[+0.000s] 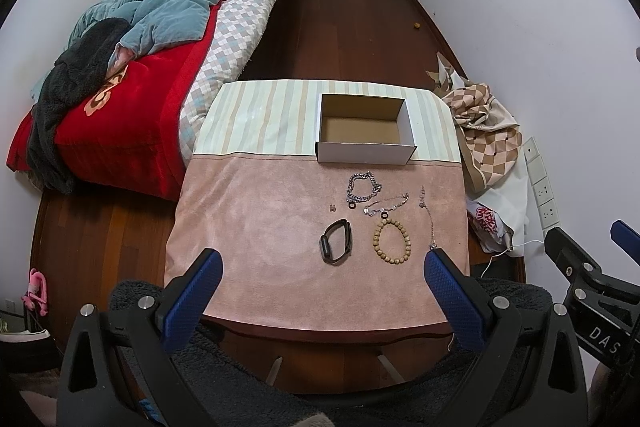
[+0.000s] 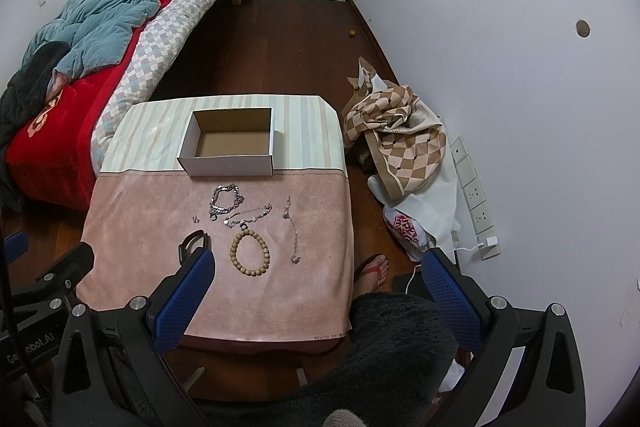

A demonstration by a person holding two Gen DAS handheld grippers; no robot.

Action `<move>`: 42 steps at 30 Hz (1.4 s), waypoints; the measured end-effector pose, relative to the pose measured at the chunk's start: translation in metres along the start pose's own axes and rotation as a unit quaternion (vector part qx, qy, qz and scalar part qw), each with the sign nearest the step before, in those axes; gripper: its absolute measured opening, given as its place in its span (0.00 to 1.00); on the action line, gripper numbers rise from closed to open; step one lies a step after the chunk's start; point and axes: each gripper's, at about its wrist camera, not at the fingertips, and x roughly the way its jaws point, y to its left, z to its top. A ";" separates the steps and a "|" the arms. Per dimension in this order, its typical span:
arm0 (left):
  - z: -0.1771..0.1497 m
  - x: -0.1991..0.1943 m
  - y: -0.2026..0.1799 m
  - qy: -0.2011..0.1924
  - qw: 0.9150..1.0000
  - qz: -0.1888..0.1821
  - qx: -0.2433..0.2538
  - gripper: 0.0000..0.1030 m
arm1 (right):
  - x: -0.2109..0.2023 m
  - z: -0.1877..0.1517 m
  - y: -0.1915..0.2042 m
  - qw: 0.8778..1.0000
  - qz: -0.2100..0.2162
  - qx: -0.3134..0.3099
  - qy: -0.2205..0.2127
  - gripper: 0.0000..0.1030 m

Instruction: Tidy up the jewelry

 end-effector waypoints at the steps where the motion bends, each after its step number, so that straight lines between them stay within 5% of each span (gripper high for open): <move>1: 0.000 -0.001 0.001 -0.001 1.000 0.000 0.000 1.00 | 0.000 0.000 0.000 1.000 0.000 0.000 0.000 1.00; 42: 0.001 -0.010 0.002 -0.004 1.000 -0.003 -0.002 1.00 | -0.005 -0.001 0.000 1.000 -0.001 -0.002 -0.004 1.00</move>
